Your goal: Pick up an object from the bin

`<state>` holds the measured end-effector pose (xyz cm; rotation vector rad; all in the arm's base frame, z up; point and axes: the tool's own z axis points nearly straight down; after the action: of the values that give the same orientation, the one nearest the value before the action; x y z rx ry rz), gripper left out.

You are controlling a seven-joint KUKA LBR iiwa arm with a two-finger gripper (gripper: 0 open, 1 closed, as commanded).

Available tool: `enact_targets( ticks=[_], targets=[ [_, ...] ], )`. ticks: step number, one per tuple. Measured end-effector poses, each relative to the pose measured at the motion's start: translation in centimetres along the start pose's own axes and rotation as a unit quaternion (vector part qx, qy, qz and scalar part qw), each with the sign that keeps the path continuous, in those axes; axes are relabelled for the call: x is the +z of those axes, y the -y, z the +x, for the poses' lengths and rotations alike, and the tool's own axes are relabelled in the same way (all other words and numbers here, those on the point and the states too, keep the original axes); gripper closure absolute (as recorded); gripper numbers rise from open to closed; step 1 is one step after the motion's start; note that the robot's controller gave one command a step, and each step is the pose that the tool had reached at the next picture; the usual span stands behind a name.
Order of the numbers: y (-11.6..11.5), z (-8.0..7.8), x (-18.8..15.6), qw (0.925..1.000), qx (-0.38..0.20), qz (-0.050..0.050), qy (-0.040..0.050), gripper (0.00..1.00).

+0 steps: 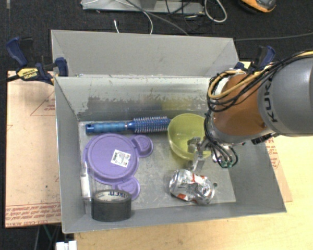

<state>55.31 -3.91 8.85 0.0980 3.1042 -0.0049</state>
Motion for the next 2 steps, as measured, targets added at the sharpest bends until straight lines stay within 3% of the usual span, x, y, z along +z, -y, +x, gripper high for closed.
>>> enact_targets(
  ticks=[2],
  targets=[
    [0.96, 0.45, -0.04, 1.0000, -0.002, 0.000, 0.0059, 1.00]
  ],
)
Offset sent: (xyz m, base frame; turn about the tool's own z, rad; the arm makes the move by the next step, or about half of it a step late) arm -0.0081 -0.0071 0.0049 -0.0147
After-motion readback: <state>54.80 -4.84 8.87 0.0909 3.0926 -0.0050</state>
